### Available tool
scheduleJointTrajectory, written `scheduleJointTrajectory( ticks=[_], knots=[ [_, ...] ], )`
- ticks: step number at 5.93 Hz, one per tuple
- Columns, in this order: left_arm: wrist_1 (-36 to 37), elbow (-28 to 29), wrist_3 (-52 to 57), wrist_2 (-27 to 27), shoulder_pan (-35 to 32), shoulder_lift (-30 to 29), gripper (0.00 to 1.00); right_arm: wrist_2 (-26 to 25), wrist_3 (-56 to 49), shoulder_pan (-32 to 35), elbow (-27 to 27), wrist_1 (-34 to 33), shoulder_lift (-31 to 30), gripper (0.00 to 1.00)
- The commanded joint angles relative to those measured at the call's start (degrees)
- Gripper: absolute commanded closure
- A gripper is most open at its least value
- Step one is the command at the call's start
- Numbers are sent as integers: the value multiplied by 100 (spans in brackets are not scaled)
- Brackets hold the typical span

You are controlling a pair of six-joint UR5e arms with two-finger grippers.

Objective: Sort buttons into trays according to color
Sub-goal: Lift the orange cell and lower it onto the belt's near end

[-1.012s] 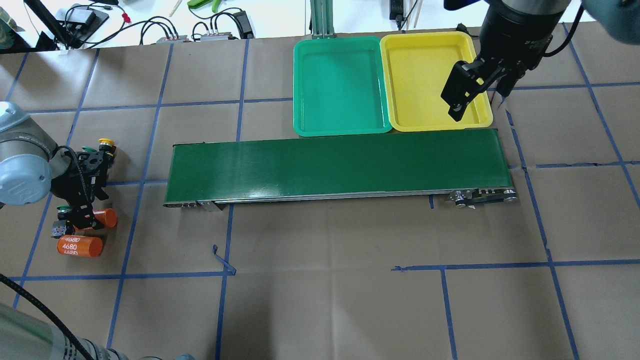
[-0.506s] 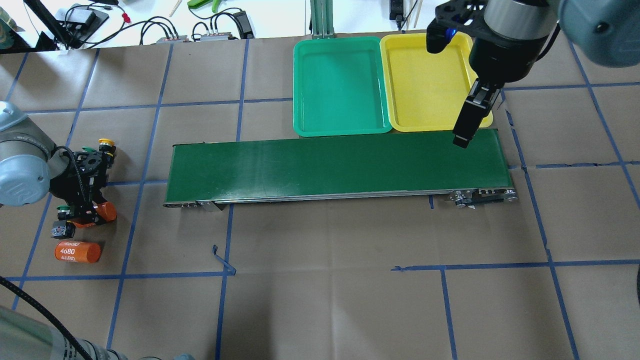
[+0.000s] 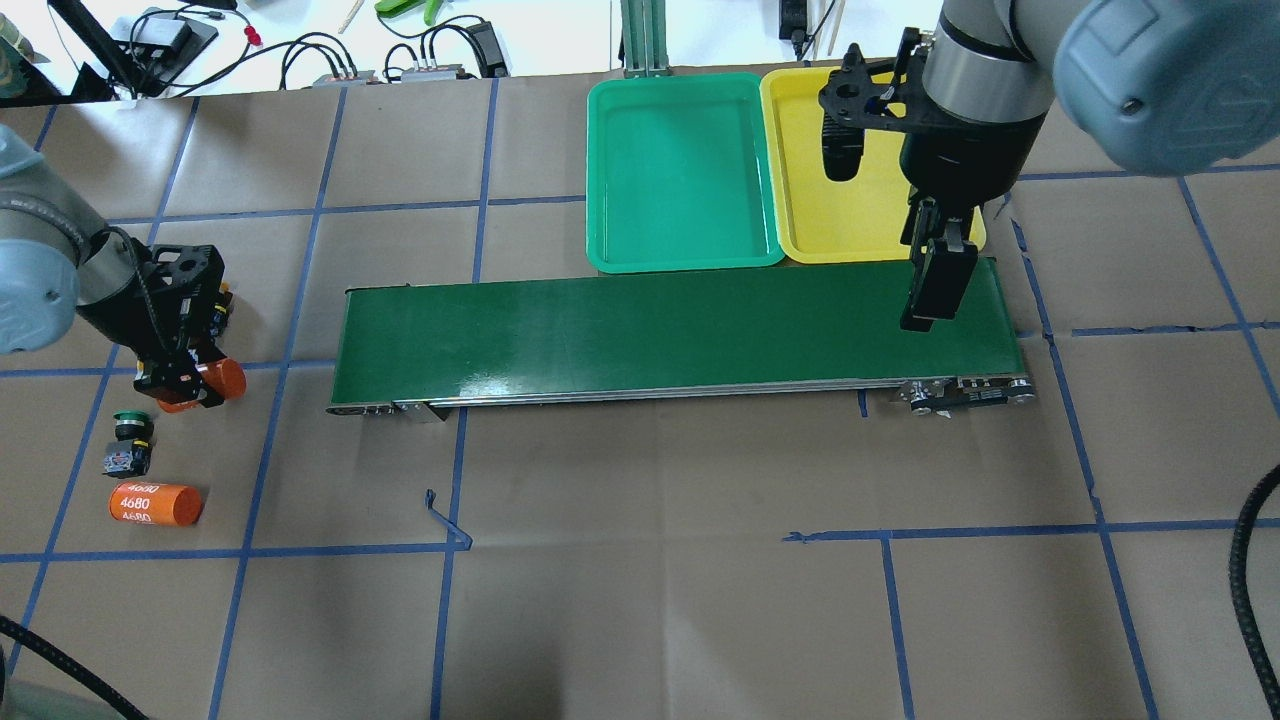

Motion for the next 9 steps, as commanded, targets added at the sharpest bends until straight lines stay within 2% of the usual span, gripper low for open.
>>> scheduleJointTrajectory(
  ticks=[1,2,3,4,5,6,7,9],
  knots=[
    [-178,346,-705,-134,-1127,137,100,119,-63,4,26,6,23,0],
    [-152,329,-1572,-151,-1507,-1,100,120,-507,21,52,-203,5,0],
    [-56,312,-1825,-273,-1937,-37,100,94,-1712,12,279,-631,-30,0],
    [92,251,-2201,-266,-2246,-99,99,77,-1741,12,507,-975,-73,0],
    [520,215,-2179,-231,-2310,-317,97,50,-1742,12,545,-987,-117,0],
    [533,215,-2170,-230,-2346,-319,79,33,-1733,12,536,-987,-118,0],
    [507,215,-2109,-213,-2285,-302,2,15,-1681,12,536,-996,-118,0],
    [402,259,-2082,-204,-2023,-153,1,24,-1496,12,527,-1031,-118,0]
  ],
)
